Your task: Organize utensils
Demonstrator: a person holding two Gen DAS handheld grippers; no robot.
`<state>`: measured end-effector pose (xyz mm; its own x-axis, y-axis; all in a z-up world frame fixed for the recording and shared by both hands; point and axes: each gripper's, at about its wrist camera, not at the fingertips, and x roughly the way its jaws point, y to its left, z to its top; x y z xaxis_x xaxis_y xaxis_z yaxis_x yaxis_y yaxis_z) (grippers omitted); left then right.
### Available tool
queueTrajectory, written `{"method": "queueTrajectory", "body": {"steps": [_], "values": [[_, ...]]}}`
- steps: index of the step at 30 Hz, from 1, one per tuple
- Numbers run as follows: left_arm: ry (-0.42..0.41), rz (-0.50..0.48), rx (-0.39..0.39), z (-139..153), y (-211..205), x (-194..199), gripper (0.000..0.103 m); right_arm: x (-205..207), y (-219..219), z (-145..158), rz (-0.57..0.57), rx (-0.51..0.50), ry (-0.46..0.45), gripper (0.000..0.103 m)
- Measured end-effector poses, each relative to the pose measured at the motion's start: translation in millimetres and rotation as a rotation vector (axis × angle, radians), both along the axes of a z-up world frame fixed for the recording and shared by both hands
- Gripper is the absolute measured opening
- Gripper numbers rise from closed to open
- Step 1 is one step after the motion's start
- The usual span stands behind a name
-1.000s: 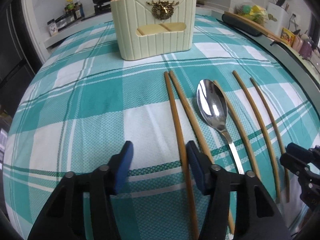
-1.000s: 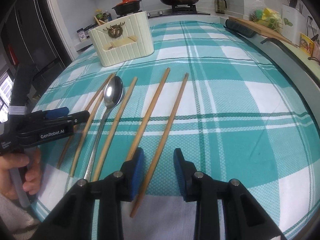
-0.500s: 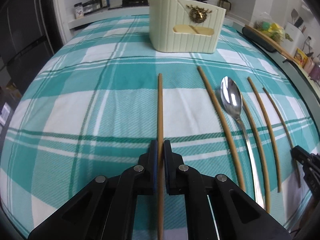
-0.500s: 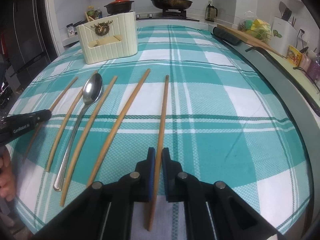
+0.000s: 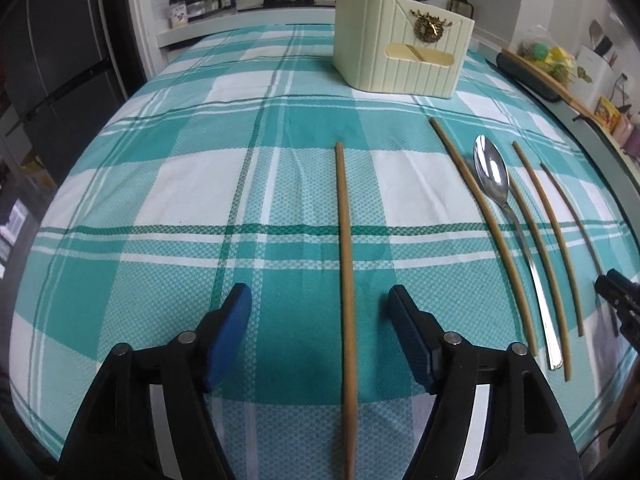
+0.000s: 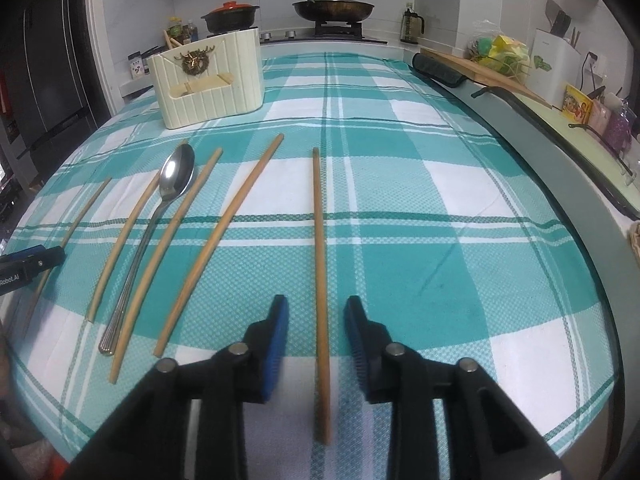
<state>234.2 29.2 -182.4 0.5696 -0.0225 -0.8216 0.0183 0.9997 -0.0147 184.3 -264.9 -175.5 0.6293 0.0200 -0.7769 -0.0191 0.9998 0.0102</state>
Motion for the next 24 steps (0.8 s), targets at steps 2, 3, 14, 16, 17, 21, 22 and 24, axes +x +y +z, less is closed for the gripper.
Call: {"method": "queueTrajectory", "body": {"steps": [2,3,14,16,17,21,22,24], "values": [[-0.001,-0.014,0.025,-2,-2,1,0.084,0,2,-2,0.005,-0.014,-0.002,0.038],[-0.003,-0.013,0.031,-2,-2,1,0.086,-1,3,-2,0.007,-0.019,-0.007,0.038],[0.022,-0.010,0.028,-8,2,8,0.102,6,1,-5,0.016,-0.024,-0.015,0.049],[0.021,-0.010,0.029,-8,2,8,0.102,8,0,-5,0.021,-0.020,-0.017,0.051],[0.020,-0.010,0.028,-8,2,8,0.102,8,0,-5,0.023,-0.018,-0.019,0.051],[0.021,-0.010,0.028,-8,2,8,0.102,9,-1,-6,0.030,-0.018,-0.026,0.053],[0.021,-0.010,0.028,-8,2,8,0.102,9,-1,-6,0.030,-0.016,-0.025,0.053],[0.021,-0.010,0.028,-8,2,8,0.102,10,-1,-6,0.030,-0.016,-0.022,0.054]]}}
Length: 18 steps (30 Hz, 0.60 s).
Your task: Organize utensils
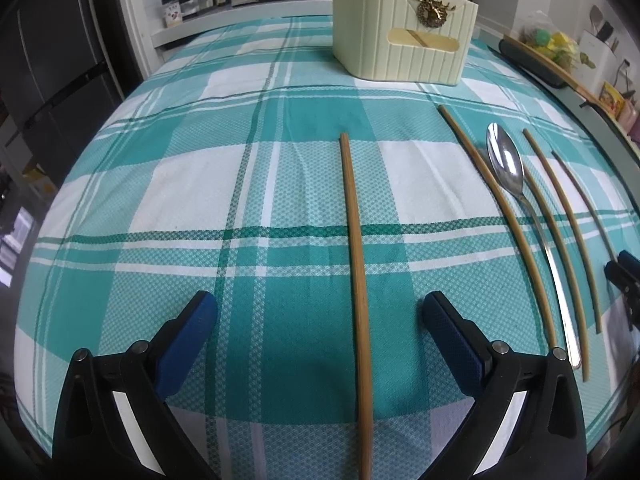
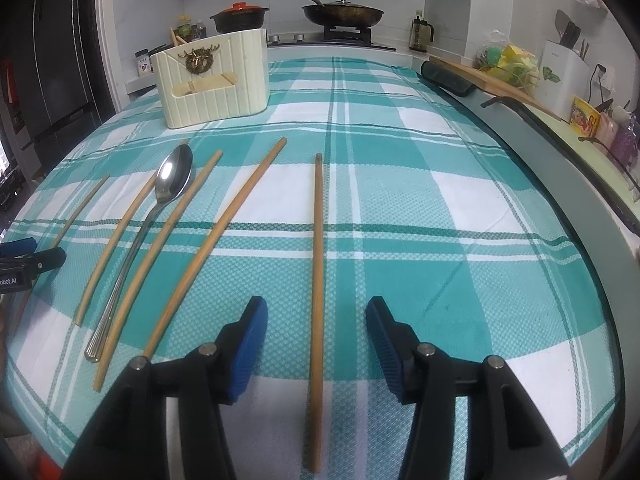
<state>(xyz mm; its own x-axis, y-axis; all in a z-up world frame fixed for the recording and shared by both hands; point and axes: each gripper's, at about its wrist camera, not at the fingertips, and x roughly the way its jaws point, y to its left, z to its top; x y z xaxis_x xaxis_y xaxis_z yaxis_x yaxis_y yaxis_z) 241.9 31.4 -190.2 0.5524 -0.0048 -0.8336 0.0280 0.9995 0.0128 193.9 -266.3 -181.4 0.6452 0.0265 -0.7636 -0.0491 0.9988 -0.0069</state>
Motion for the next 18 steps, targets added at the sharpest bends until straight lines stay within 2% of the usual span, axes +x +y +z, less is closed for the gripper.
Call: {"method": "queueTrajectory", "body": {"steps": [18], "values": [[0.000,-0.001,-0.002,-0.3,0.4,-0.5,0.102,1.3,0.2,0.3,0.005,-0.001,0.010,0.054]]}}
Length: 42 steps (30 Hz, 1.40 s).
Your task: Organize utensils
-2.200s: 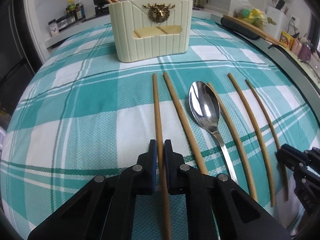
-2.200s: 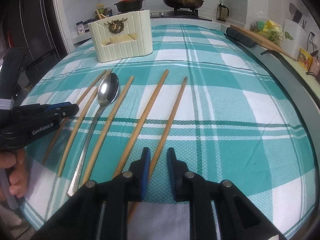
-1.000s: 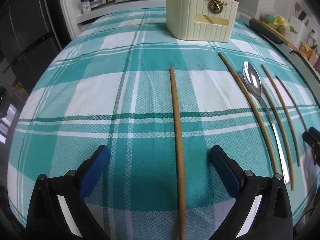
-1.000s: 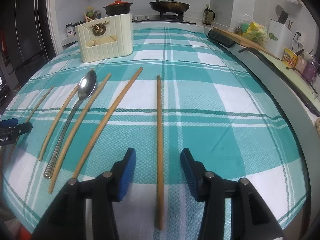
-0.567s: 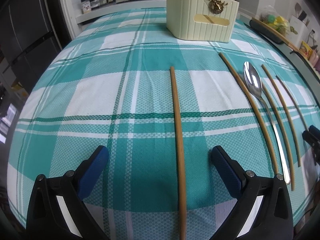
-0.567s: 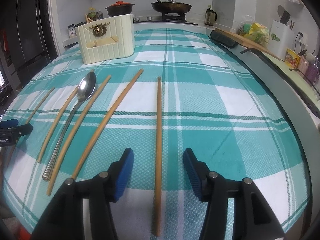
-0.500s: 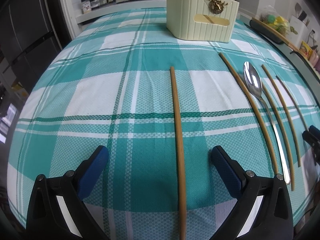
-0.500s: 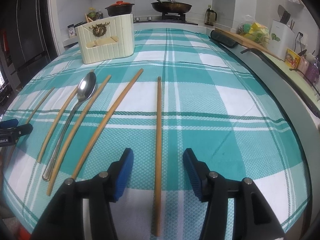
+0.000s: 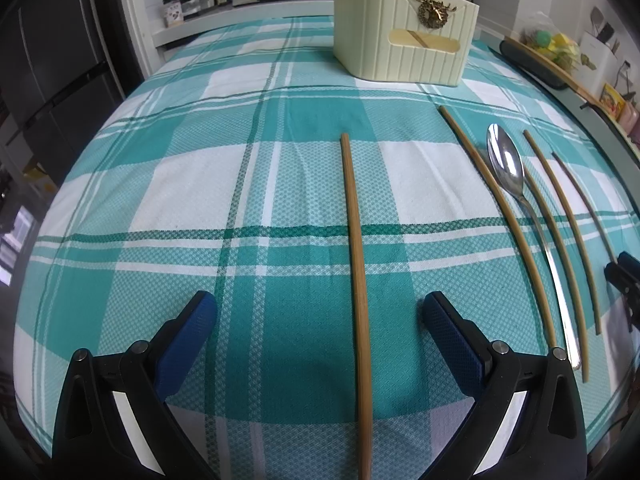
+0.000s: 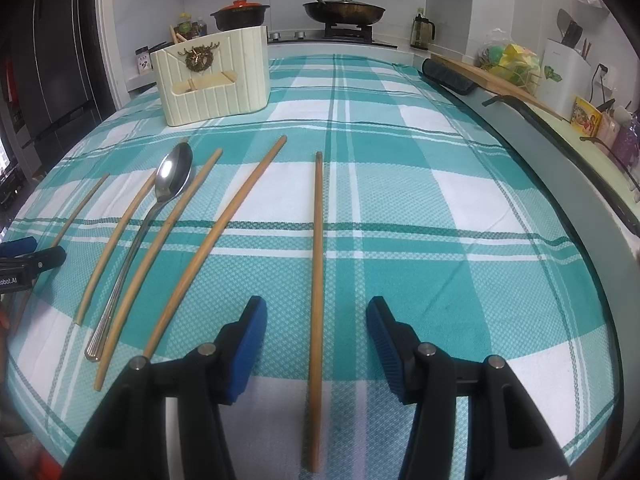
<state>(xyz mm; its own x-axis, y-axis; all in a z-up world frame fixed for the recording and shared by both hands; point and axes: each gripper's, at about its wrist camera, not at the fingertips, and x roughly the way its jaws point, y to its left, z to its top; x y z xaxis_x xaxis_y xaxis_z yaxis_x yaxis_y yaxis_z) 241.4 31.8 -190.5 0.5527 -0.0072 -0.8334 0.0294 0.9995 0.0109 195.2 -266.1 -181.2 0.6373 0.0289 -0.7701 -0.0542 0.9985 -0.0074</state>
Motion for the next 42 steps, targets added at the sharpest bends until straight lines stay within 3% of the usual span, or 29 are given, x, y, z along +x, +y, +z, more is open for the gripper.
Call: {"method": "queueTrajectory", "body": {"steps": [4,8,15,18,21,24,28,30,32,33,34,35,36,37,42], "values": [[0.012,-0.024,-0.025,2,2,0,0.102,1,0,0,0.007,-0.001,0.008,0.054],[0.016,-0.108,-0.083,16,5,5,0.101,7,-4,5,0.022,0.021,0.057,0.054],[0.062,-0.202,-0.082,28,1,39,0.100,39,-24,22,0.055,0.101,0.111,0.054],[0.090,-0.214,-0.033,20,-7,56,0.088,63,-23,21,0.101,0.137,0.171,0.054],[0.127,-0.213,-0.066,14,-7,71,0.084,85,-12,17,0.150,0.090,0.205,0.052],[0.142,-0.207,-0.063,12,-8,83,0.081,106,-2,12,0.174,0.023,0.231,0.041],[0.166,-0.212,-0.061,13,-10,96,0.076,136,4,8,0.175,-0.003,0.243,0.041],[0.172,-0.211,-0.050,15,-12,102,0.069,151,7,9,0.167,-0.012,0.243,0.041],[0.171,-0.203,-0.043,15,-13,107,0.055,163,9,8,0.147,-0.014,0.247,0.035],[0.166,-0.197,-0.038,16,-13,108,0.049,167,11,8,0.140,-0.020,0.243,0.021],[0.160,-0.191,-0.033,16,-13,109,0.035,170,12,9,0.141,-0.014,0.243,0.010],[0.156,-0.186,-0.035,17,-12,110,0.019,171,13,9,0.140,-0.004,0.245,0.007],[0.155,-0.182,-0.045,17,-11,112,0.011,172,13,9,0.131,0.001,0.242,0.007],[0.154,-0.176,-0.060,17,-10,112,0.007,172,14,9,0.126,0.001,0.235,0.006],[0.091,-0.136,-0.092,39,2,104,0.005,160,7,19,0.101,0.070,0.173,0.006]]}}
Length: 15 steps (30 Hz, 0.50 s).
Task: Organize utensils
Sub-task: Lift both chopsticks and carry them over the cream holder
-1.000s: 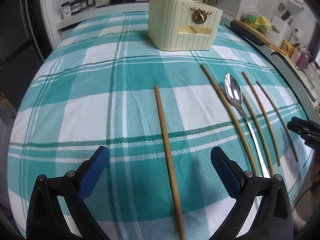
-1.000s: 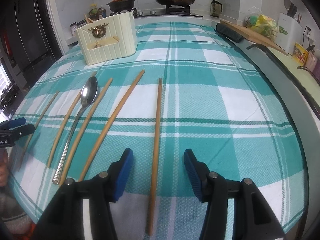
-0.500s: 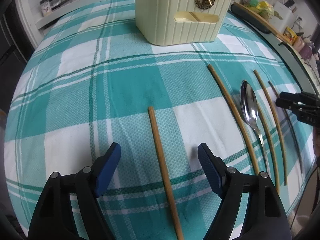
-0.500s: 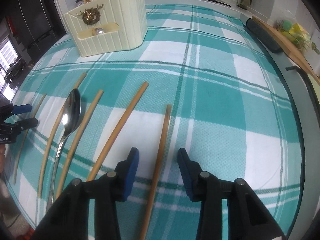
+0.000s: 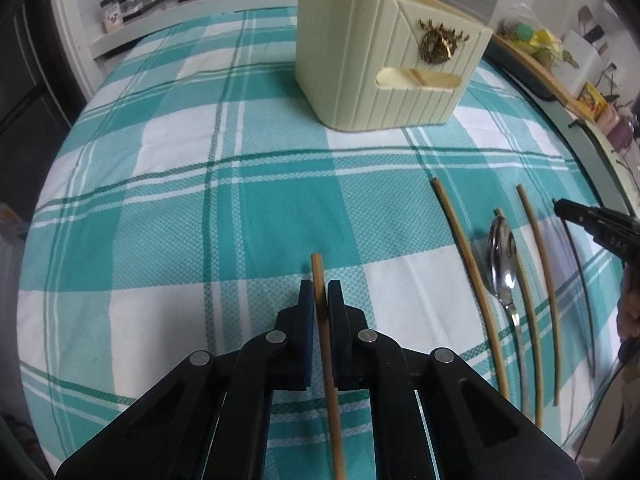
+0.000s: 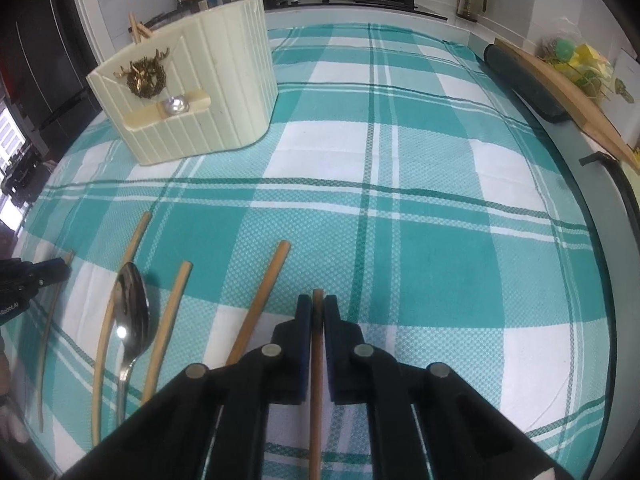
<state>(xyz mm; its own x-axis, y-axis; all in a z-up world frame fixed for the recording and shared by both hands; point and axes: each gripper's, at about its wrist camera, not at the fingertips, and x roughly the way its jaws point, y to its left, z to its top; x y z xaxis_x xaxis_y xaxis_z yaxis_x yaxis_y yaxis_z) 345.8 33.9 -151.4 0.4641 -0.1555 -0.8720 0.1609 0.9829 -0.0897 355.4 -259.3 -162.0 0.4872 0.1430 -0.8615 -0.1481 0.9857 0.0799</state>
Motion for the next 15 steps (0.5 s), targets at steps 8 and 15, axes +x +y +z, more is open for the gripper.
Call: {"method": "queueTrajectory", "body": {"steps": [8,15], "values": [[-0.194,0.008,-0.099,88,13,-45,0.005,-47,-9,86,0.031,0.088,-0.205,0.006],[-0.345,-0.017,-0.163,148,21,-88,0.005,-105,-6,154,0.085,0.111,-0.396,0.006]]}}
